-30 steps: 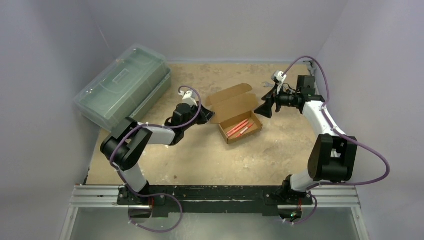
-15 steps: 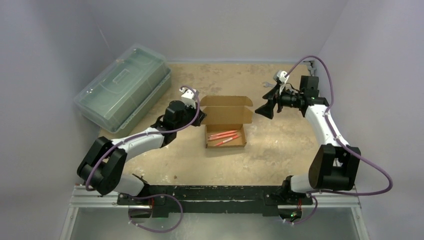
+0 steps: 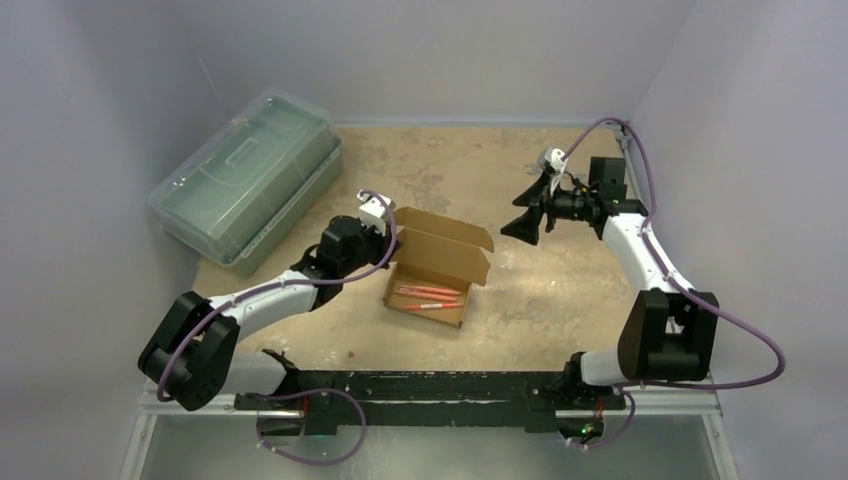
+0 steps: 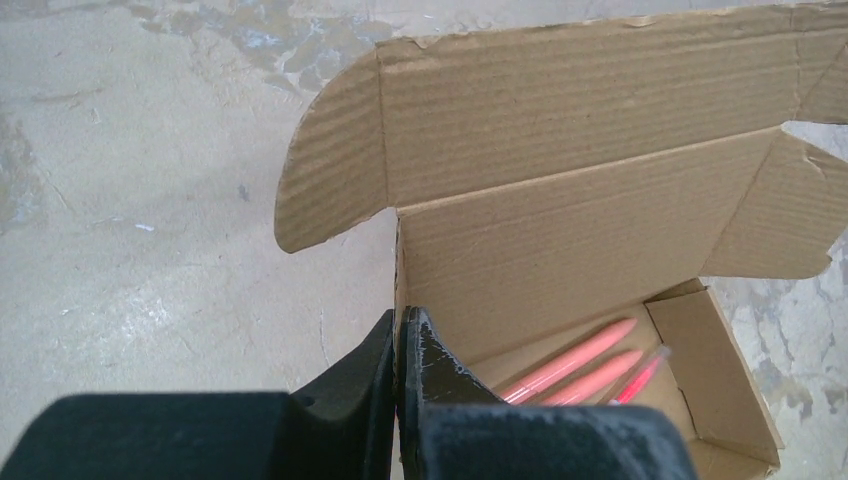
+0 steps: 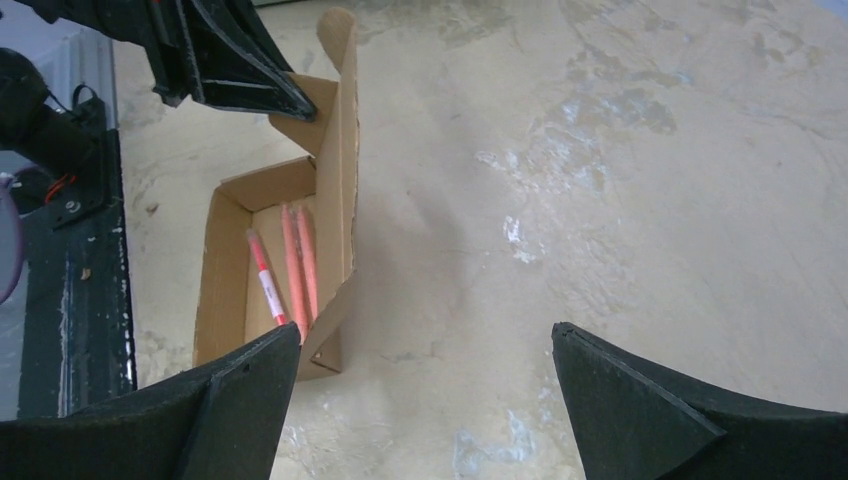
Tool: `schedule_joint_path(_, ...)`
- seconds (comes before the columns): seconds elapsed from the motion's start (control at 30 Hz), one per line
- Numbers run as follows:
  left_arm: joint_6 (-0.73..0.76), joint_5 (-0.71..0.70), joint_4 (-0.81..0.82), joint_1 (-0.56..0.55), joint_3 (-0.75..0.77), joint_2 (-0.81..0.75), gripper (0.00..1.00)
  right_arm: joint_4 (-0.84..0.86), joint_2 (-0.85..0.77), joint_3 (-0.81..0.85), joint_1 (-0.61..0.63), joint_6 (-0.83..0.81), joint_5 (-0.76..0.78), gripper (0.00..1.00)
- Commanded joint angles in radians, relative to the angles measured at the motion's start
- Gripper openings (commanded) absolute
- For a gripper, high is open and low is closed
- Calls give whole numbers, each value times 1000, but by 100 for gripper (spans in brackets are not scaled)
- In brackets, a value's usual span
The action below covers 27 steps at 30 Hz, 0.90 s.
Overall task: Fold the paper box
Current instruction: Close the paper box at the center of the board.
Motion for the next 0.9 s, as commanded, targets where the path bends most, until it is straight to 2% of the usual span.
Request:
schedule_joint_path(0.0,56,46,89,4,-25,-40,0,23,6,3,47,8,-43,99)
schedule_joint_path(0.4,20,74,145,4,-46,-60,0,-16,22,19,188,-6,-40,99)
schedule_joint_path(0.53,0,76,155,4,-57,-74,0,-87,39,51,193,-76,-7,99)
schedule_joint_path(0.87,-56,107,234,5,-75,-55,0,-72,28,73,259,-43,119,98)
